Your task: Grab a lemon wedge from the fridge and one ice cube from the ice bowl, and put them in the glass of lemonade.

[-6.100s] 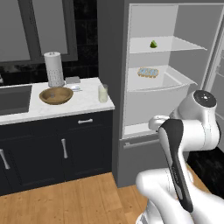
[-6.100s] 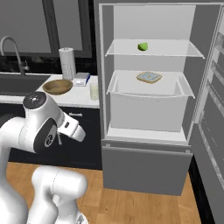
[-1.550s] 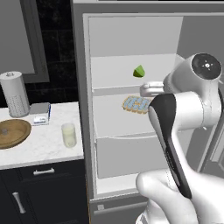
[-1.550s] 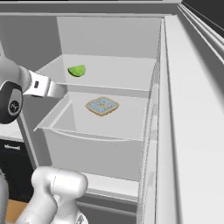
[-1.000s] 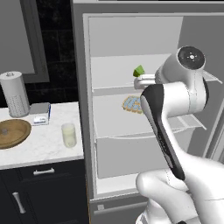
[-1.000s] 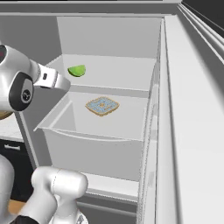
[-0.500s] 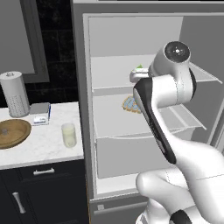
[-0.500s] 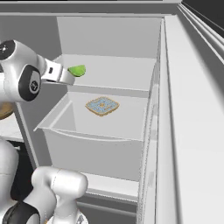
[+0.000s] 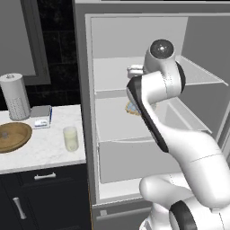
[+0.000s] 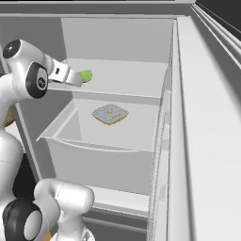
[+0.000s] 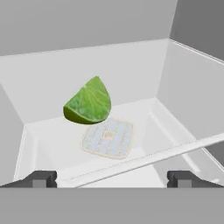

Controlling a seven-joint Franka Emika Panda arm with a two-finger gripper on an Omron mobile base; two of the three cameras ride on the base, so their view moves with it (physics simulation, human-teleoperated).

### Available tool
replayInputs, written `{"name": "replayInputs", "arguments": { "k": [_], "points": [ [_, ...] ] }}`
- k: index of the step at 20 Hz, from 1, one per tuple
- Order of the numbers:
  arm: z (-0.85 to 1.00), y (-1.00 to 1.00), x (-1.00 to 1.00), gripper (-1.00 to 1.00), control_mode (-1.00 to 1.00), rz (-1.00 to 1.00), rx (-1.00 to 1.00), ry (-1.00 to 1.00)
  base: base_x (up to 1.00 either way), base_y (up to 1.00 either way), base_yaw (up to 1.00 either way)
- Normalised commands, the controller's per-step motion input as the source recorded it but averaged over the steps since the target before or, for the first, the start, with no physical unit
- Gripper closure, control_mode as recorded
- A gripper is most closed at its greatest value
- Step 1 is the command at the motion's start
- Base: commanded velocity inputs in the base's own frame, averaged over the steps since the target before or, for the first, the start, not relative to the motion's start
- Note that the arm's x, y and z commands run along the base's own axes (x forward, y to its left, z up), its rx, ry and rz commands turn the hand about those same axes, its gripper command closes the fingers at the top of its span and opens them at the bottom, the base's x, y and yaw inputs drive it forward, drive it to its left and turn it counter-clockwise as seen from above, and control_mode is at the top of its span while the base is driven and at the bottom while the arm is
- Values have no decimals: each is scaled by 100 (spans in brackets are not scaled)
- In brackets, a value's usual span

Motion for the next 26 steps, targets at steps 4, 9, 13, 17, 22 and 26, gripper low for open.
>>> {"name": "replayInputs", "arguments": {
  "k": [4,9,13,17,22,26],
  "points": [
    [0,9,40,-100,-100,-1,0,0,0,0,0],
    [-1,5,42,-100,-100,0,0,0,0,0,0],
    [-16,0,46,-100,-100,0,0,0,0,0,0],
    [-23,0,44,-100,-100,0,-1,0,0,0,0],
    [-8,0,40,-100,-100,0,-1,0,0,0,0],
    [-2,0,33,-100,-100,0,0,2,0,0,0]
  ]
}}
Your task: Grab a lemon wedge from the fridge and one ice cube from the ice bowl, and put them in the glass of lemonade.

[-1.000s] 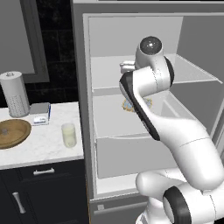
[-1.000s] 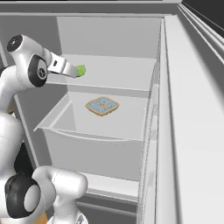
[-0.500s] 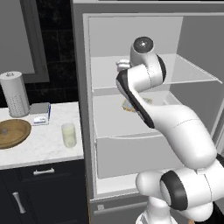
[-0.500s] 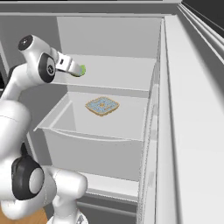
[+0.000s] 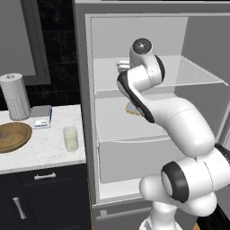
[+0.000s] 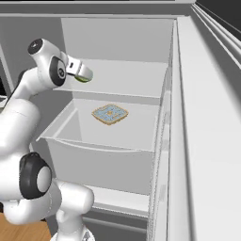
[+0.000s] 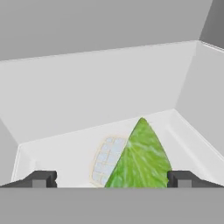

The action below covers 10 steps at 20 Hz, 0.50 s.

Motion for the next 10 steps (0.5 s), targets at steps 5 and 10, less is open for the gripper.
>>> {"name": "replayInputs", "arguments": {
  "k": [5,10],
  "points": [
    [-7,0,17,-100,-100,0,0,5,0,0,0],
    [-18,-1,0,-100,-100,-5,0,12,0,0,0]
  ]
}}
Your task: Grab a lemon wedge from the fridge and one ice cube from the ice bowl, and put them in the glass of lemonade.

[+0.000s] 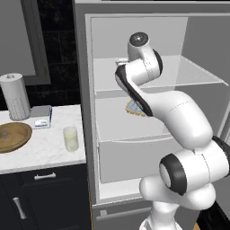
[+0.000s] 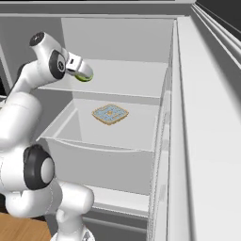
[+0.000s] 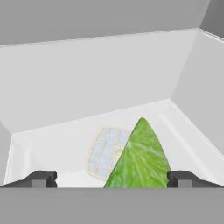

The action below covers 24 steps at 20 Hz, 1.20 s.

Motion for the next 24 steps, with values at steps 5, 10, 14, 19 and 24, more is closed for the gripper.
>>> {"name": "replayInputs", "arguments": {
  "k": [5,10,14,19,24],
  "points": [
    [-25,-7,0,-100,-100,-8,0,10,0,0,0],
    [-19,-13,0,-100,-100,-9,0,5,0,0,0],
    [-14,-18,0,100,-100,-11,0,2,0,0,0],
    [-13,-22,0,100,-100,-11,0,0,0,0,0],
    [-10,-9,0,100,-100,-6,0,0,0,0,0]
  ]
}}
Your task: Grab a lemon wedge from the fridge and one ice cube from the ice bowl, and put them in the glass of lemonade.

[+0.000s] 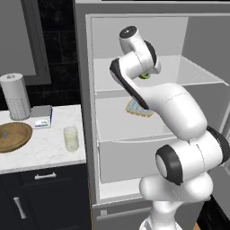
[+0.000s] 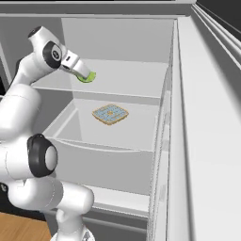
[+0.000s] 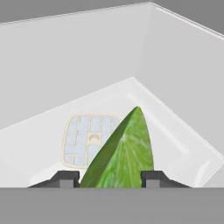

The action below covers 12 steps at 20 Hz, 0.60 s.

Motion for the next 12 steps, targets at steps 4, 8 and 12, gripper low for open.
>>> {"name": "replayInputs", "arguments": {
  "k": [4,8,12],
  "points": [
    [0,0,0,100,-100,0,0,0,0,0,0],
    [-26,0,-55,100,-100,3,0,0,0,0,0],
    [-53,-2,-100,100,-100,17,0,-5,0,0,0]
  ]
}}
